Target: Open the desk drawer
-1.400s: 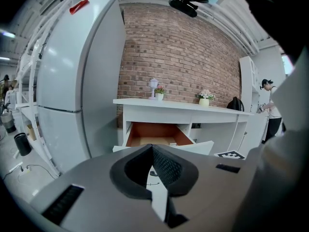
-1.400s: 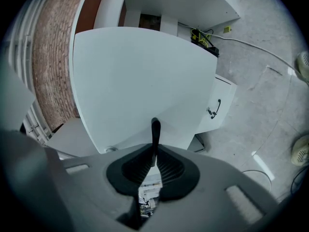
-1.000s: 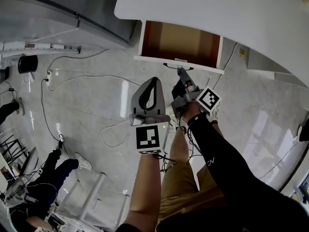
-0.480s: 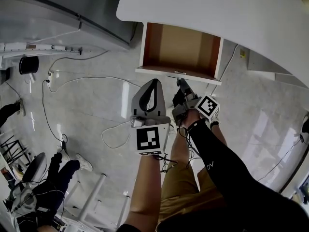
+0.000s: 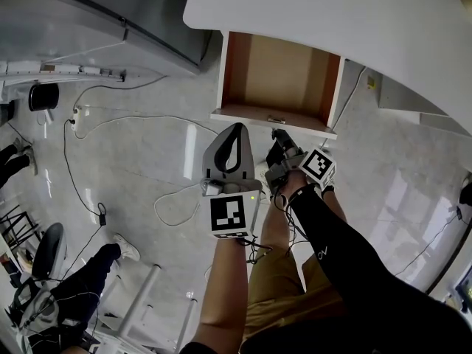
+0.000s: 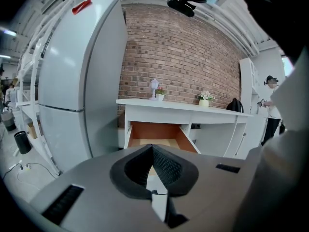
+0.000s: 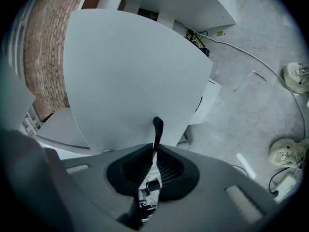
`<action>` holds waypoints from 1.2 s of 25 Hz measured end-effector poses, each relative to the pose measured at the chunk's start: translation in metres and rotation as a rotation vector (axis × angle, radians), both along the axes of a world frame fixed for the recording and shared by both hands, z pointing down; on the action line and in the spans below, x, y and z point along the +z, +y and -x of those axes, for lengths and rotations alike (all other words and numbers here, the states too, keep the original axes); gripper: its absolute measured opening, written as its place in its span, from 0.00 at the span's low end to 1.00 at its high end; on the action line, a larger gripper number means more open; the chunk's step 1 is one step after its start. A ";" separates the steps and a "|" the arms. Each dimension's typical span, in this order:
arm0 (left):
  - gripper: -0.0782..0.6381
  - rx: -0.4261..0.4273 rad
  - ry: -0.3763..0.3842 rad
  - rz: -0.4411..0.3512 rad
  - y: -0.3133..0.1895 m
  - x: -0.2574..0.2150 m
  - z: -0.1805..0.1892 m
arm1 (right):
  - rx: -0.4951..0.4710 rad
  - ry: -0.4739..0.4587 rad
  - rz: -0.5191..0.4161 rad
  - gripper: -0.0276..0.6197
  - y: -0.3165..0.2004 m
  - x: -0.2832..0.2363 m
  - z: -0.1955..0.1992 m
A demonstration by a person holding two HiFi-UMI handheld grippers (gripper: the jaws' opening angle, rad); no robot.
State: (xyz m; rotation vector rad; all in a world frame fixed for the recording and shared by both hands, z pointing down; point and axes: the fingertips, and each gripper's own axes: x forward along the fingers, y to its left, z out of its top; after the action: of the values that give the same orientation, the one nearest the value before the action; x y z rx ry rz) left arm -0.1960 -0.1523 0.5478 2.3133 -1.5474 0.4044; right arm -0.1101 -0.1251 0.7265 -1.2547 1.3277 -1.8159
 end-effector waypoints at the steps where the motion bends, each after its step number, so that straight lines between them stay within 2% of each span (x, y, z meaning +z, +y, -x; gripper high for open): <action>1: 0.12 -0.001 0.008 -0.004 0.000 -0.002 0.000 | -0.006 0.004 0.011 0.08 0.004 0.002 0.002; 6: 0.12 -0.001 0.023 -0.010 0.002 -0.005 0.003 | -0.032 0.013 0.068 0.08 0.031 0.020 0.010; 17: 0.12 -0.003 0.002 0.011 0.008 0.006 0.012 | -0.041 0.003 0.067 0.08 0.038 0.026 0.020; 25: 0.12 -0.009 0.011 0.019 0.006 0.009 0.014 | -0.100 0.040 0.048 0.09 0.034 0.034 0.024; 30: 0.12 -0.001 -0.017 0.031 0.008 0.012 0.014 | -0.119 0.073 0.056 0.10 0.033 0.033 0.023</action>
State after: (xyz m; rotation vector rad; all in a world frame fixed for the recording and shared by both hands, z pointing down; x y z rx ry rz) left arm -0.2097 -0.1444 0.5595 2.2909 -1.5395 0.4459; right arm -0.1327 -0.0918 0.7596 -1.3081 1.4274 -1.9175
